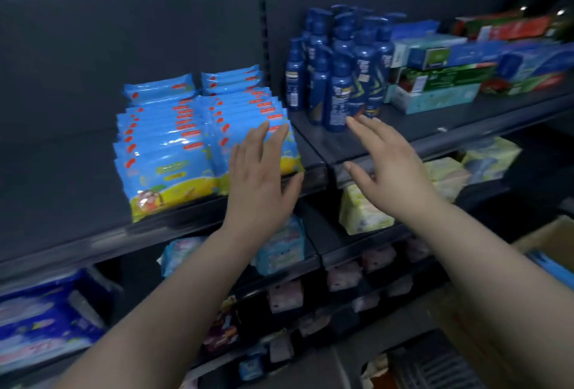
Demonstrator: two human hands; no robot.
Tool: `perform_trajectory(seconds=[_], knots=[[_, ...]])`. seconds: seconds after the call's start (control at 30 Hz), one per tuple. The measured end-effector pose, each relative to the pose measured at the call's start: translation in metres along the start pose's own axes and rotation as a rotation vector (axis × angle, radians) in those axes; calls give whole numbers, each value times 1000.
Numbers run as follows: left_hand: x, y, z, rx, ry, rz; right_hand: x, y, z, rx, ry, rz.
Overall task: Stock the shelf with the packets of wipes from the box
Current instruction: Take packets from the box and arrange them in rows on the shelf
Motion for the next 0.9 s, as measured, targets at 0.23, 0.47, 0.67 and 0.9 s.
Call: perform_trajectory(seconds=[0.23, 0.47, 0.67, 0.9], knots=[[19, 105, 80, -142, -197, 212, -100, 84, -29, -30, -14, 235], [20, 208, 144, -266, -339, 444, -200, 158, -44, -33, 1, 451], [5, 287, 196, -331, -452, 566, -285, 211, -47, -6, -5, 604], [2, 345, 249, -328, -656, 658, -376, 251, -52, -24, -52, 820]])
Point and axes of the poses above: each hand's wrist, its own x-axis towards the middle knuckle, its own z-axis out of the palm, y = z × x, the point moved 4 cm from there along x, towards the middle knuckle, and after that the axes turned 13 degrees about -y, right-handed, at the moved point
